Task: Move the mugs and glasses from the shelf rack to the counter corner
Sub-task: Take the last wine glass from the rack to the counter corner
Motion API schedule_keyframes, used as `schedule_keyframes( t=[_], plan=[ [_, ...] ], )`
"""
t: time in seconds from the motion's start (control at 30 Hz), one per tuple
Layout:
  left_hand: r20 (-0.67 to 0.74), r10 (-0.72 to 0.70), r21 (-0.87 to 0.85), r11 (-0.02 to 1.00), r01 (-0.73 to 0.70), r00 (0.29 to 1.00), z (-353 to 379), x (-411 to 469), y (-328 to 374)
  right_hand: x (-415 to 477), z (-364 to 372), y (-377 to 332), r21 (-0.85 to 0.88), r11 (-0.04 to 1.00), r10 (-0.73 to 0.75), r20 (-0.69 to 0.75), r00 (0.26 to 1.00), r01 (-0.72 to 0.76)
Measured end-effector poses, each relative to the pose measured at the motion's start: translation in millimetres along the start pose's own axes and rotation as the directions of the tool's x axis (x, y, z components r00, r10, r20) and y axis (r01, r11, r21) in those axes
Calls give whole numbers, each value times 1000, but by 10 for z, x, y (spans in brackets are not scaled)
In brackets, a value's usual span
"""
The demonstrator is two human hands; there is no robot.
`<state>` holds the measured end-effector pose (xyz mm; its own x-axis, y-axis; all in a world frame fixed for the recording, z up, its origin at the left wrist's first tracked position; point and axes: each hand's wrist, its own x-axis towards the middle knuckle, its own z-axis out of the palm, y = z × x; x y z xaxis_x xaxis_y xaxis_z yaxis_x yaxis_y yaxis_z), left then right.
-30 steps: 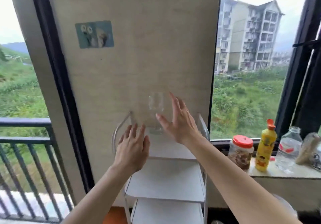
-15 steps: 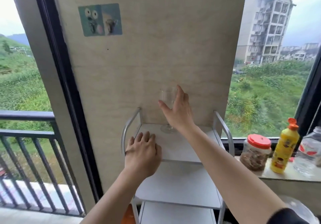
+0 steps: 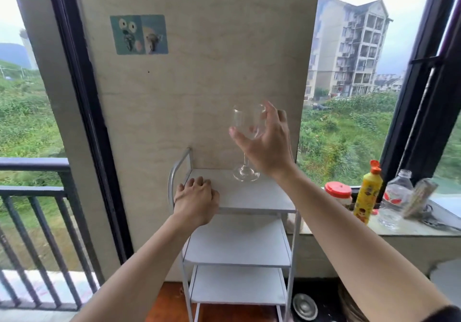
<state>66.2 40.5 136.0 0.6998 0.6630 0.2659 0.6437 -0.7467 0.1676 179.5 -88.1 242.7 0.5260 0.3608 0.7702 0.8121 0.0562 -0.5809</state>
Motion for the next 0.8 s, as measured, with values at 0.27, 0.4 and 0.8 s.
schedule_keyframes(
  t=[0.27,0.4,0.8],
  plan=[
    [-411,143,-258,929,-265,900,-276,-149,516,-360,-1017,-186,-42,999,-30,-181,983,23],
    [-499,256,-346,817,-461,828,-136,-403,1173,-786,-1682,-5,-89,996,-6,-302,953,-22],
    [-416,730,-393,394,-831,543,-15,-2308,4268,-2746,-4762,6,-400,829,85,-601,795,-391]
  ],
)
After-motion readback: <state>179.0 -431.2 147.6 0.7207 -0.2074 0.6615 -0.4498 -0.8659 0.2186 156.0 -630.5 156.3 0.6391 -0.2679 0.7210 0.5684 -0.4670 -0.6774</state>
